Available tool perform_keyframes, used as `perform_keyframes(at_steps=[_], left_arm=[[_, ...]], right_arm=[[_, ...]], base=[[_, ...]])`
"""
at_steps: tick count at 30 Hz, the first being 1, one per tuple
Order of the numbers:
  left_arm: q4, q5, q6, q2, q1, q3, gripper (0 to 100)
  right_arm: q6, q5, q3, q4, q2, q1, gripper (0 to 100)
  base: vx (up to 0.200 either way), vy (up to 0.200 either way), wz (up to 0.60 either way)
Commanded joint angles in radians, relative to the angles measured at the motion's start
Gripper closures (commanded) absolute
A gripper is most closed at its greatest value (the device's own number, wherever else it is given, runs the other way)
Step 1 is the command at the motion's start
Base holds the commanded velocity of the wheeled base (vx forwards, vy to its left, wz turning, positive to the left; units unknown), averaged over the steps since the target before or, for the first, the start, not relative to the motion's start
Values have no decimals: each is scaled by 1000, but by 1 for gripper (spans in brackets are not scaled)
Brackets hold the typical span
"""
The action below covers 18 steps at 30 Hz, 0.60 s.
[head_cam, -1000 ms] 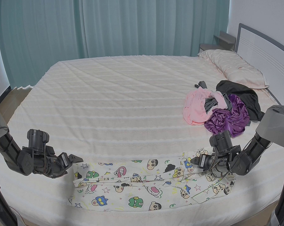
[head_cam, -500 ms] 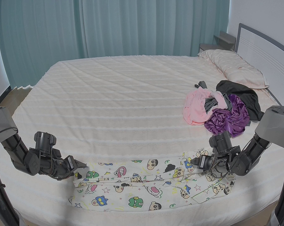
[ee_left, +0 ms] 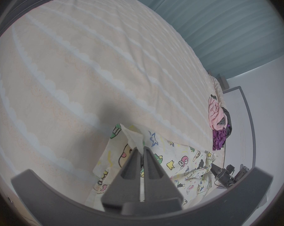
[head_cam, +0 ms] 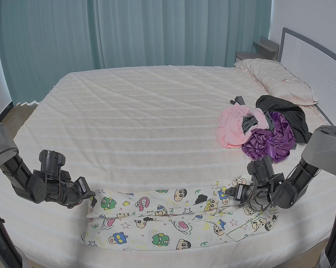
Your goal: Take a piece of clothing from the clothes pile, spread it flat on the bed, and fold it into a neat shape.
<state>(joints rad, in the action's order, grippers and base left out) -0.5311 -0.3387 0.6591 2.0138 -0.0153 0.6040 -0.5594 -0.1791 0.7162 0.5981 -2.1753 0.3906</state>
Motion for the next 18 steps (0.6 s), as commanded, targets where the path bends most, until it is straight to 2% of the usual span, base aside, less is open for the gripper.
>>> perform_keyframes(at_steps=[1, 8, 13, 18], left_arm=[[31, 0, 7, -18, -3, 49, 100], [145, 0, 14, -9, 3, 164, 100], [158, 1, 60, 0, 6, 218, 100], [158, 3, 60, 42, 15, 226, 100]], right_arm=[[-1, 0, -1, 0, 0, 1, 0], [-1, 0, 0, 0, -1, 1, 0], [-1, 0, 0, 0, -3, 1, 0], [-1, 0, 0, 0, -1, -1, 0]], base=[[0, 0, 0], [0, 0, 0], [0, 0, 0], [0, 0, 0]])
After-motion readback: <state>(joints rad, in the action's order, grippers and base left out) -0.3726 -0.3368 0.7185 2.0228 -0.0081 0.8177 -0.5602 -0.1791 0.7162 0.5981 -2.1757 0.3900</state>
